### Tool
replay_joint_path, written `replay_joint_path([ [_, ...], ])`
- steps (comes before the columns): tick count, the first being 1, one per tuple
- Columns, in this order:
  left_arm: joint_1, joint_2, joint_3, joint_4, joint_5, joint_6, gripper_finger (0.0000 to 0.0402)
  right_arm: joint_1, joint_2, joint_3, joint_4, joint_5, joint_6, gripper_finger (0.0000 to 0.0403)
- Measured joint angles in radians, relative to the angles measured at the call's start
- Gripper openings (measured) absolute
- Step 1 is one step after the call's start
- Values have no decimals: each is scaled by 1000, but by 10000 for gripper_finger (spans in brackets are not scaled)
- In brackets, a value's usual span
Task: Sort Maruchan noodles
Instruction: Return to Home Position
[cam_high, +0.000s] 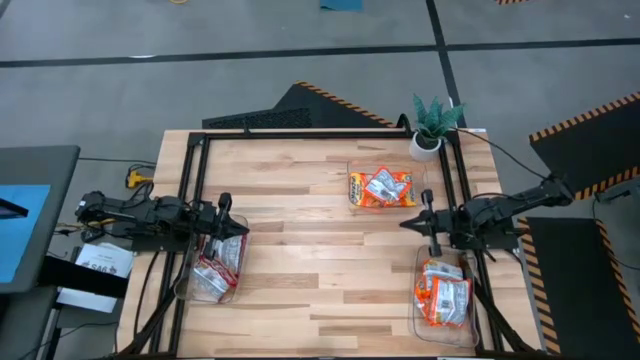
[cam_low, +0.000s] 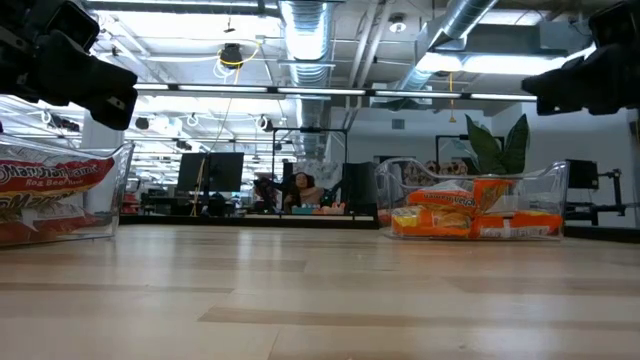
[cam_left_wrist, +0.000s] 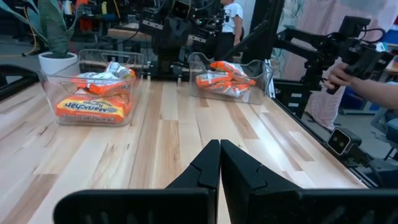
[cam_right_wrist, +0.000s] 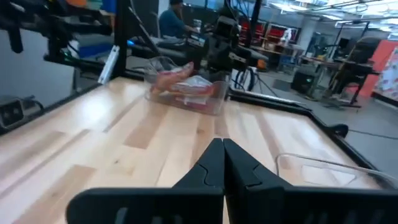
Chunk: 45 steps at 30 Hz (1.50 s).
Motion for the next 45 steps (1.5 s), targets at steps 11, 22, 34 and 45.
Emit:
replay_joint_path([
  [11,-1,0,0,0,0,0,0,-180,8,-1,-2,4,-21,13],
  [22,-1,0,-1,4,-1,0,0,-278,10,-2,-27,-137,143,26],
  [34,1,-1,-12,42,0,0,0,-278,10,-2,-29,-137,232,46],
  [45,40,-1,-13,42,7,-2,0,-241,-91,-3,-10,-140,234,46],
])
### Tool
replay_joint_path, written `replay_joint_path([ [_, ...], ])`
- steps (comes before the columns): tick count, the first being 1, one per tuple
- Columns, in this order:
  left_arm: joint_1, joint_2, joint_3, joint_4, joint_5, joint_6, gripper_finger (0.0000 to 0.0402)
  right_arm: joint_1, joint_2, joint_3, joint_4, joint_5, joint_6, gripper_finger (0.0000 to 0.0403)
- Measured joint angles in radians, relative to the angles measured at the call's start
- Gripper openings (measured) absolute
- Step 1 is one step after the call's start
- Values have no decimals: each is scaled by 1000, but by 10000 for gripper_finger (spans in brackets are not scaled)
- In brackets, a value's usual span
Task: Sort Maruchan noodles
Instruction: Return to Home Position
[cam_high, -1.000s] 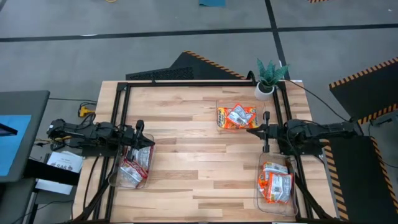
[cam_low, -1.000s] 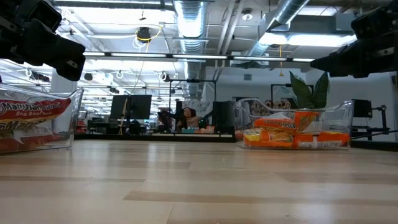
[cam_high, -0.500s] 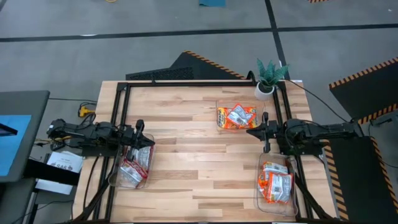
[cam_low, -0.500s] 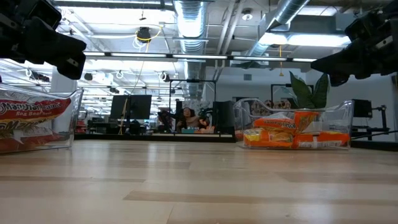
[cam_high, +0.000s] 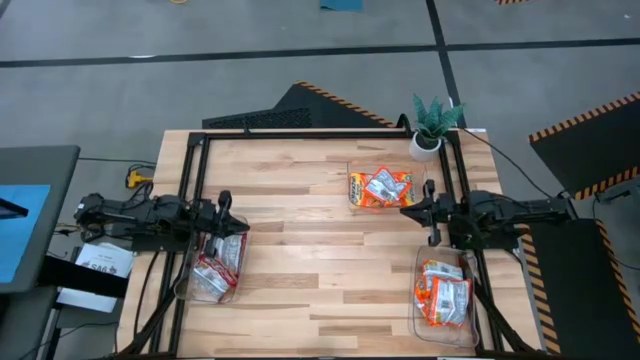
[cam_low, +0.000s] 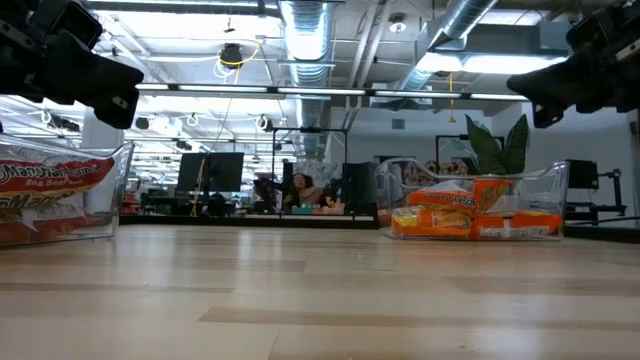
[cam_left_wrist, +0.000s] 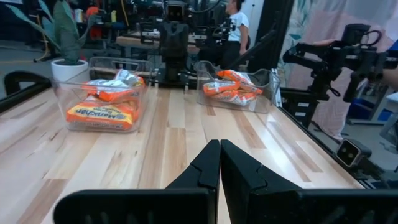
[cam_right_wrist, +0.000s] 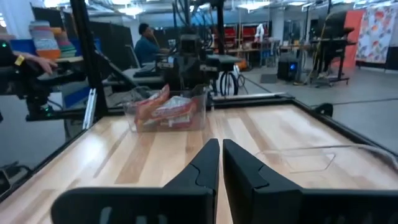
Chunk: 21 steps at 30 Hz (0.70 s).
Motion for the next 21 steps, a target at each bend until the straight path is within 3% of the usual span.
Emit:
replay_joint_path([
  [21,35,3,-2,0,-1,-2,0,28,5,0,-12,0,-2,46],
])
